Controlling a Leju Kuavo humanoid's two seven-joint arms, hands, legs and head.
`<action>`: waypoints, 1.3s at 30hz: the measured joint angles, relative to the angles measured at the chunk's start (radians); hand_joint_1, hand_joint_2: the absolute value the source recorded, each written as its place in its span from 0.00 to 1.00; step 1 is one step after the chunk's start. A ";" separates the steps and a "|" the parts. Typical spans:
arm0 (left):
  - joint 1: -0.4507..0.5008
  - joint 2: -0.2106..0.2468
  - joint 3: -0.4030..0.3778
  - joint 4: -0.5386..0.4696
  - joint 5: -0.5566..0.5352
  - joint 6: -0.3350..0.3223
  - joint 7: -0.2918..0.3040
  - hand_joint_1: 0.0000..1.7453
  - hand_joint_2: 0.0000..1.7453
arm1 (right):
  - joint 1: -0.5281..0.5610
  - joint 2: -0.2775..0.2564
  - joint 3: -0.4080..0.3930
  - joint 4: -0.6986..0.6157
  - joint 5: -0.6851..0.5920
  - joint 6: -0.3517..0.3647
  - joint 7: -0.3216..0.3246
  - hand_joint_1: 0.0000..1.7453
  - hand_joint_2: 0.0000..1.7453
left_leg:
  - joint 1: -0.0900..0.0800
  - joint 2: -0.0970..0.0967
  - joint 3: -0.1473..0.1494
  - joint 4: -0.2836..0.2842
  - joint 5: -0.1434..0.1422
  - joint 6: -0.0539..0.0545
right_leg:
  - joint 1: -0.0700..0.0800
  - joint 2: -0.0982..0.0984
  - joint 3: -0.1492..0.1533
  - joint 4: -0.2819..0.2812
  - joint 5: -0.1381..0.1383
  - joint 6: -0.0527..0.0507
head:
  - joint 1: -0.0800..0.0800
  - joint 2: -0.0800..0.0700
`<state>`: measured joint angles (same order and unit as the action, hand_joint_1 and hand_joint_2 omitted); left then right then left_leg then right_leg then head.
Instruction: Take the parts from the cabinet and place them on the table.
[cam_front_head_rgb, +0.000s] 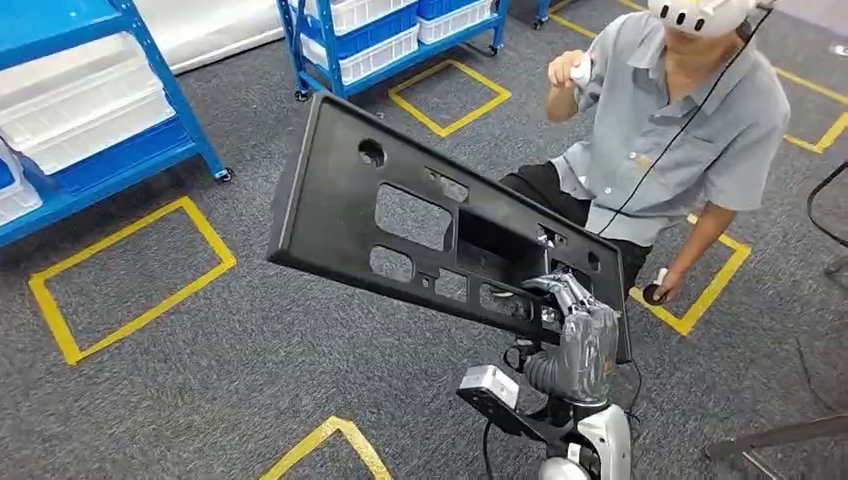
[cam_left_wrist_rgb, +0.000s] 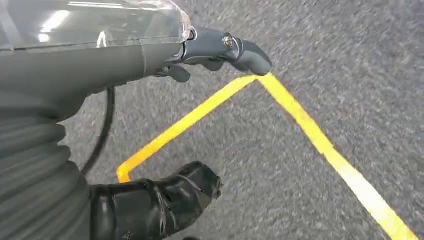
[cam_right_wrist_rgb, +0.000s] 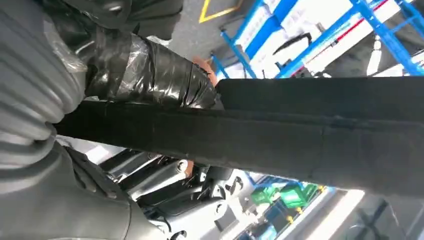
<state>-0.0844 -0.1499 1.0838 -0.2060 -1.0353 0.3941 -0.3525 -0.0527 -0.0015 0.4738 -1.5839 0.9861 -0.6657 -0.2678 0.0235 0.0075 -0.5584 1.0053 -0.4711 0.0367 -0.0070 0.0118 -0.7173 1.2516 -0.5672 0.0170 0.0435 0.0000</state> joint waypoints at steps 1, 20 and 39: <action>0.000 0.000 0.000 0.000 0.000 0.000 0.000 0.00 1.00 | 0.003 0.000 0.000 0.000 0.000 0.000 0.000 1.00 1.00 | 0.000 0.008 -0.001 0.000 -0.001 0.000 | -0.002 -0.004 -0.029 0.063 -0.022 0.003 | 0.000 0.000; 0.003 -0.002 0.001 0.000 -0.001 0.002 0.005 0.00 1.00 | 0.032 0.000 0.000 -0.019 0.002 -0.014 0.003 1.00 1.00 | -0.005 -0.004 -0.075 0.174 -0.055 -0.036 | 0.014 0.040 0.133 -0.223 0.106 -0.053 | -0.003 0.000; 0.000 0.000 0.004 -0.001 -0.014 0.002 0.008 0.00 1.00 | 0.082 -0.013 -0.026 -0.060 0.023 -0.023 0.019 1.00 1.00 | -0.012 0.055 0.008 0.012 -0.018 -0.024 | 0.000 -0.048 0.120 -0.209 0.099 -0.010 | 0.001 0.000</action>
<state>-0.0847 -0.1503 1.0876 -0.2071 -1.0491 0.3956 -0.3445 0.0290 -0.0145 0.4479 -1.6437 1.0090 -0.6889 -0.2487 0.0117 0.0629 -0.5502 1.0177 -0.4894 0.0132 -0.0066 -0.0364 -0.5972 1.0428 -0.4682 0.0071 0.0446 0.0000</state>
